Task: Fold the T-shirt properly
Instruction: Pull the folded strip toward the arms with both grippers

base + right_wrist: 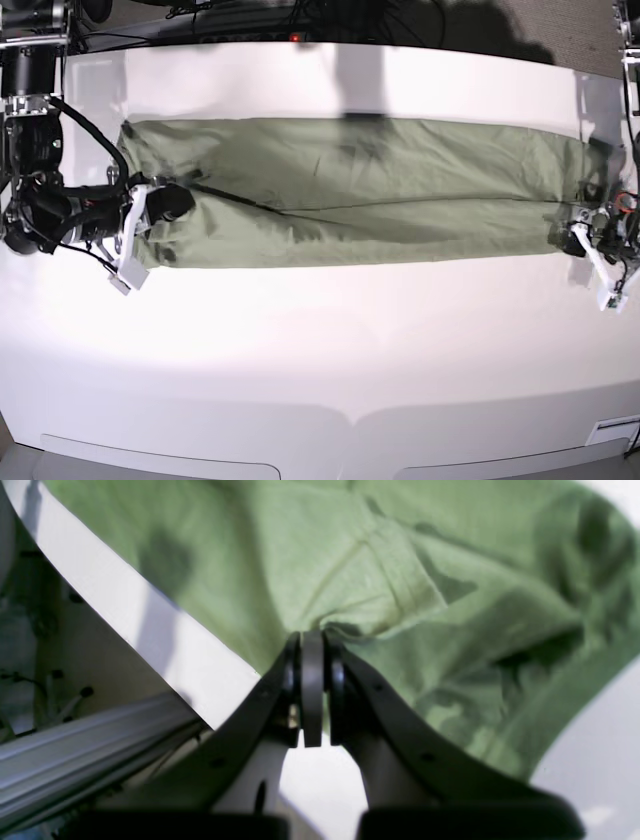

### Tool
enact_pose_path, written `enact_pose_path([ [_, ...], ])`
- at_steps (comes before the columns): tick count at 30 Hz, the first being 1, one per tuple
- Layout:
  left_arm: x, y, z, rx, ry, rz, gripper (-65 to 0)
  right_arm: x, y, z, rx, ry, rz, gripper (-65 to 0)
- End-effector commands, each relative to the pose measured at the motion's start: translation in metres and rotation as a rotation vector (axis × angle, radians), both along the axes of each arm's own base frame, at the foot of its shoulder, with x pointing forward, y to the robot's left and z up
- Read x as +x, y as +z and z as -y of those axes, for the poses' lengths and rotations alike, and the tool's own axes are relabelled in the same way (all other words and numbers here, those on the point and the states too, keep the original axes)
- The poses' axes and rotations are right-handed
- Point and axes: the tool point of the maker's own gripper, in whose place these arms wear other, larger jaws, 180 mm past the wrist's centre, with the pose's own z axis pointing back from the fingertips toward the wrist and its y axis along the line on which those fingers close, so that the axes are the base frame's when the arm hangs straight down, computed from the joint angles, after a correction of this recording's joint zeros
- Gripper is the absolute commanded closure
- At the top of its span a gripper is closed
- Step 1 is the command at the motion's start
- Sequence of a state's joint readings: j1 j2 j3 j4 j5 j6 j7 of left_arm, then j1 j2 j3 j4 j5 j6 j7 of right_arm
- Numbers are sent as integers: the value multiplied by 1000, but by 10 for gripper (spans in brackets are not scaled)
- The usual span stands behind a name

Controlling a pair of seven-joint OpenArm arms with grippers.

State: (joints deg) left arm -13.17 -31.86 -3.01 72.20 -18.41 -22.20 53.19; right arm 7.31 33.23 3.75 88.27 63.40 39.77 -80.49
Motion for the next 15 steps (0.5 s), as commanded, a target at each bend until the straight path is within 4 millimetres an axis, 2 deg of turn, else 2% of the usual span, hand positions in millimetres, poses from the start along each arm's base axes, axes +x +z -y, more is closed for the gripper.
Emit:
enact_pose_path([
  [1, 15, 27, -9, 24, -1, 71, -455, 7, 13, 5, 1, 3, 41, 0],
  [4, 23, 50, -5, 2, -28, 130, -455, 1, 10, 14, -25, 1, 25, 0],
  [7, 27, 62, -4, 16, -46, 158, -455, -4, 9, 25, -51, -1, 10, 0],
  [15, 23, 60, 3, -17, -49, 136, -455, -24, 0, 45, -109, -2, -46, 0],
])
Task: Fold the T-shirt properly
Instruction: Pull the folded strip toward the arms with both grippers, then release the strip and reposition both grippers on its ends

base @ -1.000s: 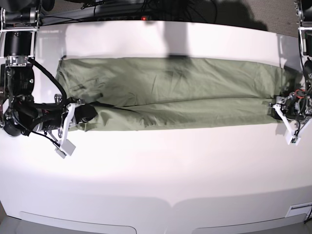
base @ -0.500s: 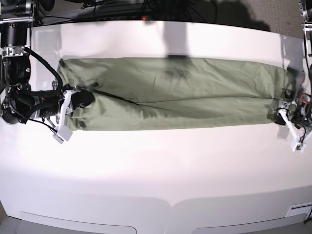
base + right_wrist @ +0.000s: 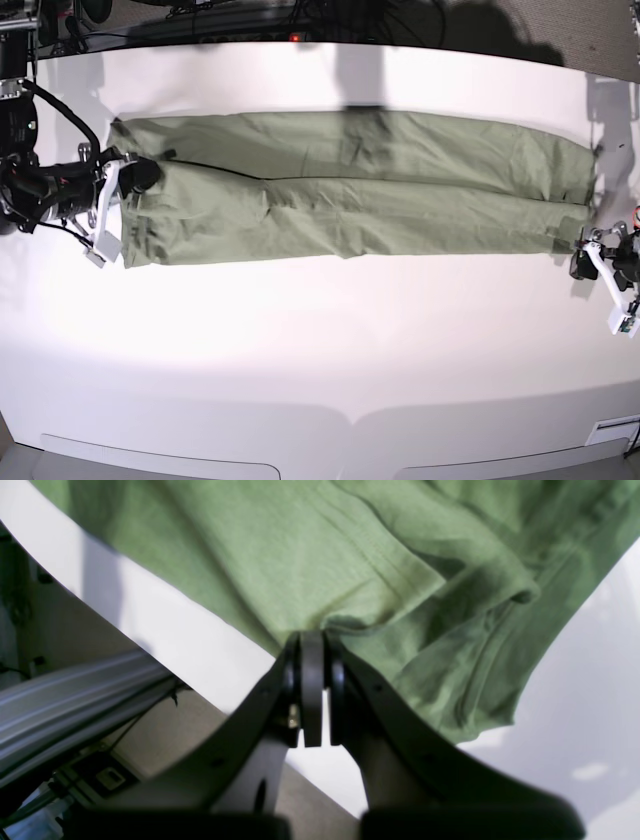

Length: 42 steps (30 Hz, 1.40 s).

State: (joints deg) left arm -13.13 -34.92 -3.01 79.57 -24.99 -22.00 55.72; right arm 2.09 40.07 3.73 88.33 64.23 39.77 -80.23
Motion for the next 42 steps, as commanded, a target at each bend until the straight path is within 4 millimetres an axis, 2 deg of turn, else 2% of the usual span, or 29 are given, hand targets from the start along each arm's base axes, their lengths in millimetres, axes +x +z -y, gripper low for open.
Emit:
enact_pose_path([
  [1, 9, 17, -4, -2, 1, 45, -455, 6, 11, 5, -6, 7, 34, 0],
  [5, 0, 6, 11, -81, -5, 7, -455, 6, 11, 5, -8, 7, 34, 0],
  [11, -25, -32, 34, -108, -11, -69, -454, 6, 10, 5, -10, 6, 33, 0],
  [16, -37, -54, 50, -118, 21, -95, -450, 6, 9, 7, -20, 6, 31, 0],
  [19, -47, -67, 44, -67, 60, -120, -450, -2, 2, 13, -50, 5, 7, 0],
  [25, -65, -80, 20, 48, 130, -137, -450, -41, -24, 22, -107, 8, -101, 0],
  [31, -65, -80, 20, 50, 129, -140, -450, -68, -41, 33, -170, 14, -171, 0],
  [32, -65, -80, 20, 50, 129, -140, -450, -70, -42, 35, -183, 15, -174, -11],
  [34, -66, -81, 20, 50, 129, -140, -450, -72, -43, 36, -189, 15, -179, -139],
  [36, -66, -81, 20, 50, 129, -141, -450, -72, -43, 35, -183, 15, -179, -229],
  [37, -66, -81, 20, 50, 130, -141, -450, -71, -42, 33, -171, 15, -178, -249],
  [42, -66, -81, 20, 50, 129, -141, -450, -65, -28, 3, 11, 7, -161, -253],
])
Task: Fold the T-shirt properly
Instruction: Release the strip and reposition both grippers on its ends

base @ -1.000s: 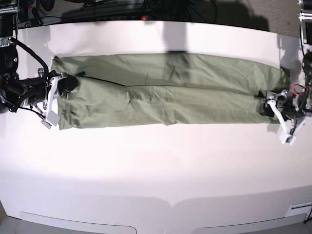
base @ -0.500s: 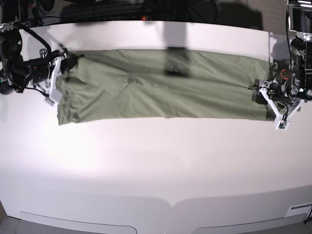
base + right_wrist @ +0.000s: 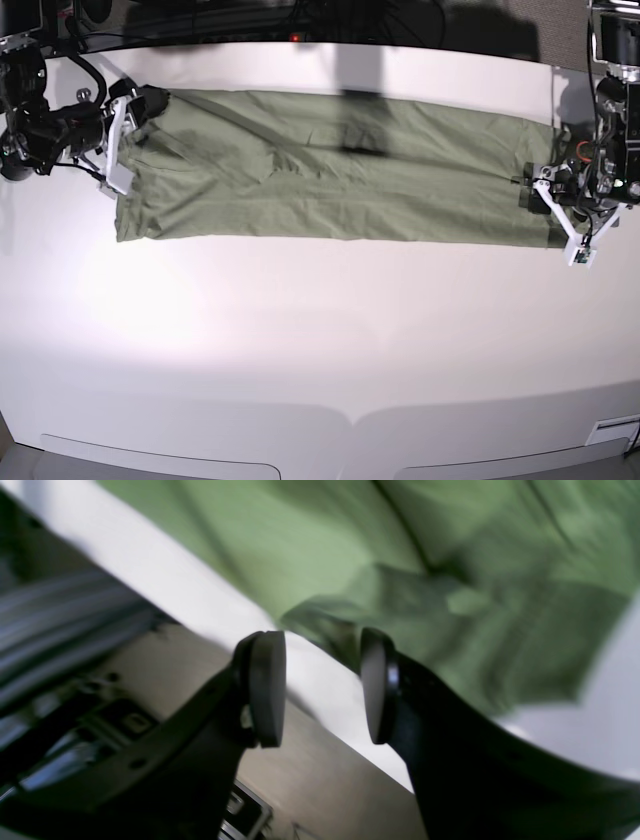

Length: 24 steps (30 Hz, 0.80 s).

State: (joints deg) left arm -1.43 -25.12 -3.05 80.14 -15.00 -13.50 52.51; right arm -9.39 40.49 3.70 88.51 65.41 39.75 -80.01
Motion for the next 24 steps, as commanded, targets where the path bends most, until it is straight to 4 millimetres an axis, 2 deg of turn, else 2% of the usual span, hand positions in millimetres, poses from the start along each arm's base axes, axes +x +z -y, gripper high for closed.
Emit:
enact_pose_path([
  [1, 3, 7, -15, 49, 12, 2, -450, 11, 15, -3, 46, 0, 38, -253],
  [4, 3, 7, -15, 49, 12, 2, -450, 20, 35, -25, 201, -17, 65, -253],
  [6, 3, 7, -15, 50, 12, 2, -450, 27, 50, -33, 272, -21, 86, -253],
  [11, 4, 8, -15, 50, 12, 7, -450, 56, 67, -30, 275, -32, 177, -253],
  [12, 4, 8, -15, 50, 12, 7, -450, 61, 61, -24, 215, -28, 192, -253],
  [14, 3, 8, -15, 51, 12, 6, -450, 88, 50, -16, 117, -80, 298, -253],
  [16, 3, 8, -15, 50, 12, 6, -450, 107, 37, -15, 67, -133, 375, -253],
  [20, 3, 8, -15, 51, 12, 6, -450, 109, -1, -30, 26, -186, 362, -253],
  [24, 5, 9, -15, 49, 11, 19, -450, 109, -39, -28, -50, -234, 343, -253],
])
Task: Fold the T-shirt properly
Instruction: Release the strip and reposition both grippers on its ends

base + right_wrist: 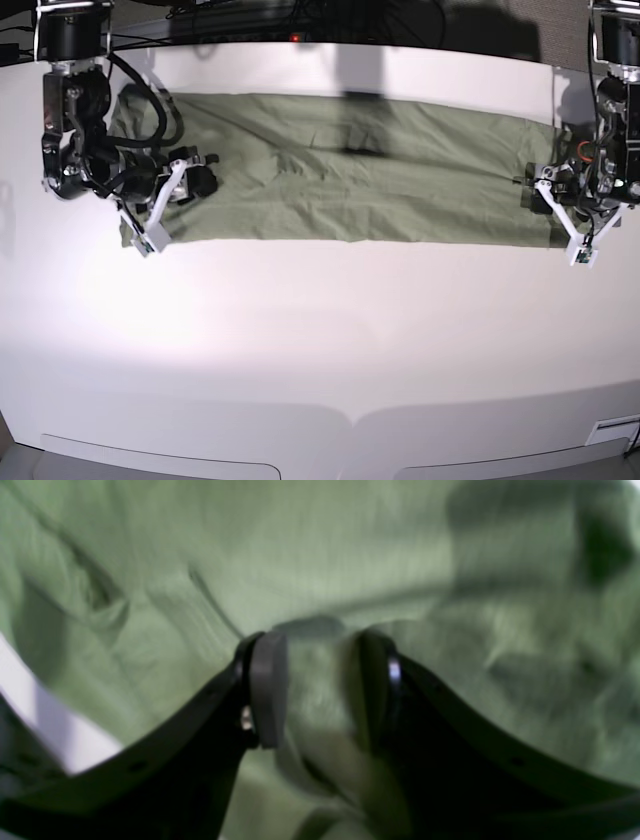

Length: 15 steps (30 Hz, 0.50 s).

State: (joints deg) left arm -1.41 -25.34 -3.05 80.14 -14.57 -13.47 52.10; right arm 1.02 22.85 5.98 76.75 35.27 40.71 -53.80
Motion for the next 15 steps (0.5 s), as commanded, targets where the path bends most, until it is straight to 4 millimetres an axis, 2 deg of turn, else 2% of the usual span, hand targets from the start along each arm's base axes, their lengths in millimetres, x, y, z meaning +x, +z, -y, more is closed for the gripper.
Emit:
enact_pose_path([
  [1, 6, 9, -12, 38, 12, 23, -450, 6, -4, 11, -40, -21, -2, -253],
  [5, 18, 17, -18, 54, 44, 93, -450, 32, -7, 21, -59, -89, 2, -253],
  [10, 40, 38, -38, 166, 68, 140, -450, 69, 3, 55, -196, -230, 22, -253],
  [15, 53, 51, -38, 164, 82, 144, -450, 75, 6, 61, -219, -268, 27, -253],
])
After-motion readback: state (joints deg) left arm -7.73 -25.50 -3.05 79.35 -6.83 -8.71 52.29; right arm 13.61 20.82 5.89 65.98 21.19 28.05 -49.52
